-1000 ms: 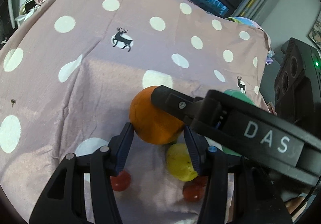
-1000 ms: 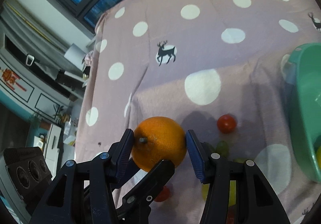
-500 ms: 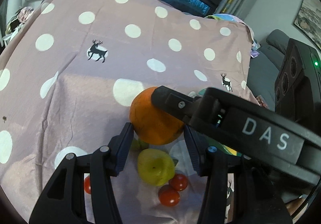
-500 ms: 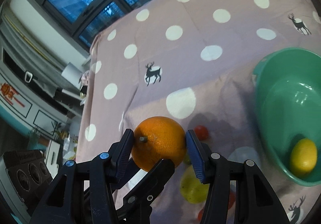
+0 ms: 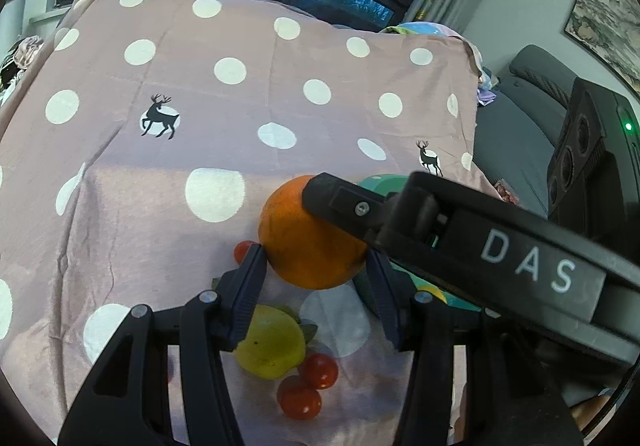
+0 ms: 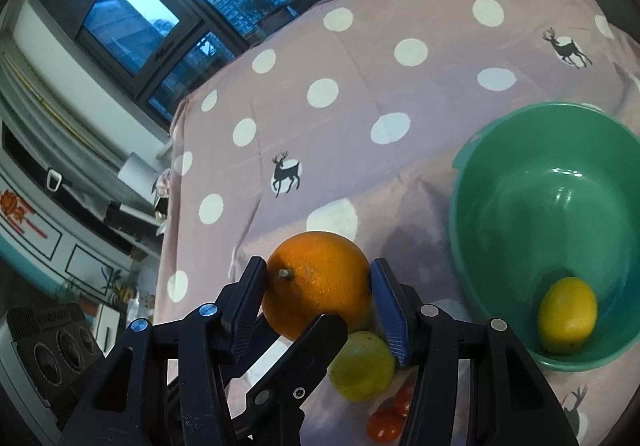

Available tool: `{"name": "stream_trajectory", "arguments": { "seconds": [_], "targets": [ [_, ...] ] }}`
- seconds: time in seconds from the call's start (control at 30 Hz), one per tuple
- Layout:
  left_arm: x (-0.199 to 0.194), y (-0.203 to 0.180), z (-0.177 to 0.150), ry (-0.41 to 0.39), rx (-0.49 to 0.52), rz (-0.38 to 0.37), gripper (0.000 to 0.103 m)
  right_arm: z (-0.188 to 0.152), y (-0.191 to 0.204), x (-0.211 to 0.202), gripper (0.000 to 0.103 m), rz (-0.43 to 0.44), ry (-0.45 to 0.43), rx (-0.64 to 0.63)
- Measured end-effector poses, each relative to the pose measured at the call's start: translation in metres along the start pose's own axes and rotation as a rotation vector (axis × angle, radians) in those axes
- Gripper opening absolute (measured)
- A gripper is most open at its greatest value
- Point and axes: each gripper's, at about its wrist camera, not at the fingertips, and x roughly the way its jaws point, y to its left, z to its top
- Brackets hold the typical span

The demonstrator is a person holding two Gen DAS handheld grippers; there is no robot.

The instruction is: Organize fruits

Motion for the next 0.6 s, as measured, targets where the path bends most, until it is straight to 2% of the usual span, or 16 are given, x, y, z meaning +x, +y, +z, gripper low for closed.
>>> {"name": "stream_trajectory", "arguments": {
  "seconds": [0.6],
  "targets": [
    [0.006,-0.021,-0.001,-0.003,0.044,-0.041,0.05,0.001,-0.018,-0.02,0.056,-0.026,-0.046,0.036]
  ]
}}
